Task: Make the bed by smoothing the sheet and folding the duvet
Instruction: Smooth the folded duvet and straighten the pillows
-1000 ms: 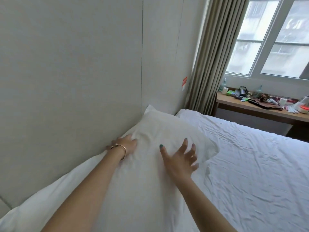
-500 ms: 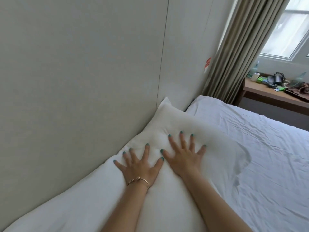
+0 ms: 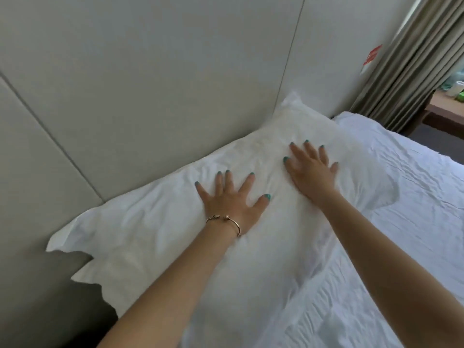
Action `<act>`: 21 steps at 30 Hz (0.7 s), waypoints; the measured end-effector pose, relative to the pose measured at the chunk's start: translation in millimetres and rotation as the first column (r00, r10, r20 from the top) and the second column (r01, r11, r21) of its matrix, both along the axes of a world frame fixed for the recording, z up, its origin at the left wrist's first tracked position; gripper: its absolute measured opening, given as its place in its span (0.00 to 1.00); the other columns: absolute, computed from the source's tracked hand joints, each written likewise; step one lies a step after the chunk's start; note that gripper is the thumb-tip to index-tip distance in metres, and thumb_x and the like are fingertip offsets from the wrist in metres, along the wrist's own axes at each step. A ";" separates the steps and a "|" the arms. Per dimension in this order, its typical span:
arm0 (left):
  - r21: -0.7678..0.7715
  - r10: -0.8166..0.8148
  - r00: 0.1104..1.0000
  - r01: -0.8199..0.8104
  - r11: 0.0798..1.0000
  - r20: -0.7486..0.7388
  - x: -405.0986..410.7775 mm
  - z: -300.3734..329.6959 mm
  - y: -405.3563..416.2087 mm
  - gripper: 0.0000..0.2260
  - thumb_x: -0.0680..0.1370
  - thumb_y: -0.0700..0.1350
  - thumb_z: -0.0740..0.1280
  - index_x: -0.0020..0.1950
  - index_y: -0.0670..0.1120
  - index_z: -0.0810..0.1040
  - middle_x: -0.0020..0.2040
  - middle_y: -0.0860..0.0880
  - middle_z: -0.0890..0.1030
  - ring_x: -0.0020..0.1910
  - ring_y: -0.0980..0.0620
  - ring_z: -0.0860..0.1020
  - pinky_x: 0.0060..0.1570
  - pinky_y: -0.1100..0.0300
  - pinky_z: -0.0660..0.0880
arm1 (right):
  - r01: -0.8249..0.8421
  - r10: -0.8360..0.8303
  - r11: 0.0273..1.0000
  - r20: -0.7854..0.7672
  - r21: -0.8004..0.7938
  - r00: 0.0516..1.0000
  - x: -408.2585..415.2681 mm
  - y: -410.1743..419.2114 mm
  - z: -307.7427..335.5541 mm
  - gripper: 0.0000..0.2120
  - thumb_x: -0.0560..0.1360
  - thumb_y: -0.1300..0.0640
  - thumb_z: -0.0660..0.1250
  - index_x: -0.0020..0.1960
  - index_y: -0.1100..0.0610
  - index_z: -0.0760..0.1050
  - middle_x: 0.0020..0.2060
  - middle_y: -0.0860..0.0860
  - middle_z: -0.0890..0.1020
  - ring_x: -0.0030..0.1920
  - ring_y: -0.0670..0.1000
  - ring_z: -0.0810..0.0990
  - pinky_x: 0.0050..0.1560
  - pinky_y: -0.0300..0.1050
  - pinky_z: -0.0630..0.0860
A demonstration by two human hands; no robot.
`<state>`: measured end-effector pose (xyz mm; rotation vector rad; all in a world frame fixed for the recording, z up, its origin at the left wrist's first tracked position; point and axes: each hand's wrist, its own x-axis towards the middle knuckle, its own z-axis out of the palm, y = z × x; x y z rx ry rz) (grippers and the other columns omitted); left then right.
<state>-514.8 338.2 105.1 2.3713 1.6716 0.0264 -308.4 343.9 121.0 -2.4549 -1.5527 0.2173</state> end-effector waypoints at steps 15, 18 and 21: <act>-0.100 0.152 0.988 -0.155 0.983 -0.040 -58.5 -9.7 -30.6 0.29 0.74 0.72 0.39 0.75 0.68 0.41 0.79 0.52 0.42 0.77 0.49 0.39 0.66 0.27 0.40 | -0.121 0.120 0.992 -0.039 -0.039 0.992 -6.1 -75.9 -11.4 0.26 0.78 0.32 0.46 0.75 0.32 0.47 0.78 0.41 0.44 0.78 0.51 0.39 0.72 0.69 0.40; -0.024 0.168 0.986 -0.168 0.986 0.001 -42.0 1.1 -60.2 0.26 0.79 0.64 0.42 0.77 0.63 0.45 0.79 0.44 0.46 0.77 0.41 0.42 0.67 0.28 0.41 | -0.132 0.138 0.988 -0.080 0.081 0.987 -13.3 -127.5 -33.7 0.26 0.79 0.34 0.47 0.75 0.32 0.46 0.78 0.40 0.45 0.78 0.48 0.39 0.74 0.62 0.41; 0.258 -0.115 0.993 0.107 0.960 0.015 -18.2 -17.5 -120.1 0.30 0.77 0.67 0.48 0.77 0.62 0.49 0.79 0.41 0.49 0.77 0.36 0.45 0.64 0.27 0.37 | -0.162 0.199 0.959 -0.147 0.234 0.969 -27.9 -184.6 -72.9 0.27 0.79 0.36 0.46 0.76 0.35 0.45 0.78 0.41 0.43 0.78 0.47 0.38 0.76 0.56 0.45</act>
